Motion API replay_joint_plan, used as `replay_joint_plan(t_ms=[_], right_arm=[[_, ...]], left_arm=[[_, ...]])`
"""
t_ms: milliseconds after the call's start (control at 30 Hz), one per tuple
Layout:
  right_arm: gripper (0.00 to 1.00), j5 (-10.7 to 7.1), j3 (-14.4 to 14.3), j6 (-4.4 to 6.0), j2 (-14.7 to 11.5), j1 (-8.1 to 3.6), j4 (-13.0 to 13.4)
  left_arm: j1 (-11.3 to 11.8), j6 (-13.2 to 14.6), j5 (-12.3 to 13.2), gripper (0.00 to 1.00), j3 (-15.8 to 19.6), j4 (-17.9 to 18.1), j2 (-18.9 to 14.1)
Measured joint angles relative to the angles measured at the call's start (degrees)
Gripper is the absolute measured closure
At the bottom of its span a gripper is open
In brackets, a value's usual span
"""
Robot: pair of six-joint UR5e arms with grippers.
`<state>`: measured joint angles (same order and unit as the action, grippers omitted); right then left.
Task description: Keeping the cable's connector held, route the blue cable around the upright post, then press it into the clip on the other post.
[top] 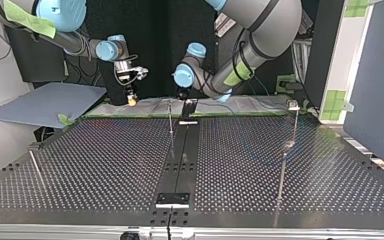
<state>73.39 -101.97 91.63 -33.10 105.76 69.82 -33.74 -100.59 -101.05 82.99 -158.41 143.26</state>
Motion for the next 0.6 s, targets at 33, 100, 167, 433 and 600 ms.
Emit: replay_joint_plan(t_ms=[33, 100, 167, 433, 600], right_arm=[[1.0, -0.07, 0.16, -0.03, 0.0, 0.0, -0.12], [1.0, -0.18, 0.57, -0.08, 0.0, 0.01, -0.42], [1.0, -0.22, 0.89, -0.1, -0.01, 0.05, -0.67], [1.0, -0.38, 1.77, -0.03, -0.02, 0.1, -1.12], [1.0, -0.48, 2.18, 0.07, -0.01, 0.05, -1.33]], left_arm=[[0.1, -0.14, 0.14, 1.0, -0.01, 0.05, 0.03], [0.31, -0.34, 0.39, 1.0, -0.02, 0.13, 0.05], [0.48, -0.42, 0.57, 1.0, -0.02, 0.17, 0.05], [1.15, -0.51, 1.67, 1.0, -0.03, 0.14, 0.04], [1.52, -0.66, 2.54, 1.0, -0.04, 0.11, 0.07]])
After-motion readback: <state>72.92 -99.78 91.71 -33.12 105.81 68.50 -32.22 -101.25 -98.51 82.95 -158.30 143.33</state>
